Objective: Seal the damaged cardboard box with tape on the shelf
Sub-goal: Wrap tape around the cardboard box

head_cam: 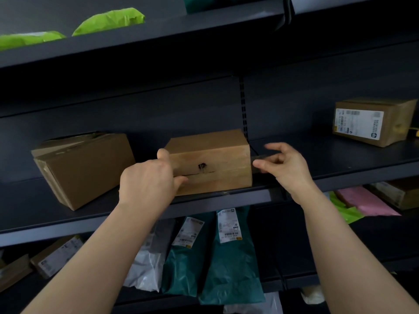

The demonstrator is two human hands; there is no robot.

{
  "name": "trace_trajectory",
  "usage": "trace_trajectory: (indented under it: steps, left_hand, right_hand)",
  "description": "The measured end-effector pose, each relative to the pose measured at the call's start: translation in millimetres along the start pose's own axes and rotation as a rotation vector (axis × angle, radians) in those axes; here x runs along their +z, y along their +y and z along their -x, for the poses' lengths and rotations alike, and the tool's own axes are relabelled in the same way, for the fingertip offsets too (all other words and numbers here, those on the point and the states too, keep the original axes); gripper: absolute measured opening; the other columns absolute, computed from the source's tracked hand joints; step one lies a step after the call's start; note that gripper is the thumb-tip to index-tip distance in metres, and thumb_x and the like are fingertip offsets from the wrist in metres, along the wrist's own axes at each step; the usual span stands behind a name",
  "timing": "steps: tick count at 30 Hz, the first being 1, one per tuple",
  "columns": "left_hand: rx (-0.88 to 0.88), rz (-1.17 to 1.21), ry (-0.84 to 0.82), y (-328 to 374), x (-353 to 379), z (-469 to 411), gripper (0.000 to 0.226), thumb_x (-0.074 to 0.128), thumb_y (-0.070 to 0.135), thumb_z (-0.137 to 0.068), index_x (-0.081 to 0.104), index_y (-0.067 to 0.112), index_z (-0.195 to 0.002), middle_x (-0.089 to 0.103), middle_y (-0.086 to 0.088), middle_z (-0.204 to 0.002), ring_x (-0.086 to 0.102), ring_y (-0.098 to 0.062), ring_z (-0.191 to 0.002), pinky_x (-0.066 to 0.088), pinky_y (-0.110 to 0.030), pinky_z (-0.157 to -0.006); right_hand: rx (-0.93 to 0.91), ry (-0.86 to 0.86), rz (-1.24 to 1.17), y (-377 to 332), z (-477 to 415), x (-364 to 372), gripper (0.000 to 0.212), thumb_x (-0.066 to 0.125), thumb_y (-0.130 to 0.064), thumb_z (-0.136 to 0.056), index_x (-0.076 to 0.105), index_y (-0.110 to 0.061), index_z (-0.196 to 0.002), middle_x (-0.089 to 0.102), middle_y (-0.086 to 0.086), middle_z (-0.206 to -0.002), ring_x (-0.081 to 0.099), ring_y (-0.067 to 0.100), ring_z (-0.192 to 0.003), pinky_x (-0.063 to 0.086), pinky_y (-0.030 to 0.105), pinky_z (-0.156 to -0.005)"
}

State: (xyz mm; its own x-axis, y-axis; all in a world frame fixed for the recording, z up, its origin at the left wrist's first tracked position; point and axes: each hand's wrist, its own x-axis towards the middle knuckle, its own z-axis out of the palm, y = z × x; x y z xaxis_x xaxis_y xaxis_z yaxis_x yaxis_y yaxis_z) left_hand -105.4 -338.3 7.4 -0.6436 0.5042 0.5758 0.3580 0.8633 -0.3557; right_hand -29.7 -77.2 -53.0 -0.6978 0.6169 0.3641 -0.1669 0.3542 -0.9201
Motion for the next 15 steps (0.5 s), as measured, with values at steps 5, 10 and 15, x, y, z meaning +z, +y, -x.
trace_trajectory:
  steps: [5,10,15]
  left_hand:
    - [0.005,-0.004,0.006,0,2,-2,0.067,0.047,0.069,-0.088,0.043,0.010,-0.120,0.050,0.005,-0.064,0.045,-0.016,-0.052,0.027,-0.026,-0.042]
    - [0.011,-0.030,0.021,0,3,-2,0.068,0.045,0.070,-0.088,0.043,0.011,-0.122,0.056,0.005,-0.067,0.046,-0.015,-0.054,0.026,-0.026,-0.041]
    - [0.012,-0.024,0.031,0,2,-3,0.066,0.046,0.070,-0.088,0.043,0.012,-0.120,0.061,0.004,-0.071,0.047,-0.016,-0.054,0.026,-0.026,-0.041]
  right_hand:
    - [0.022,-0.037,-0.079,3,-5,3,0.033,0.079,-0.019,-0.079,0.063,-0.024,-0.107,0.073,-0.002,-0.082,0.072,0.014,-0.075,0.053,0.030,-0.085]
    - [0.018,-0.098,-0.101,4,-8,-2,0.006,0.075,-0.021,-0.083,0.075,-0.025,-0.086,0.073,-0.005,-0.091,0.067,0.011,-0.092,0.048,0.021,-0.087]
    - [0.028,-0.097,-0.044,4,-14,-4,0.011,0.067,-0.030,-0.091,0.073,-0.022,-0.086,0.073,-0.002,-0.090,0.065,0.015,-0.092,0.050,0.032,-0.091]
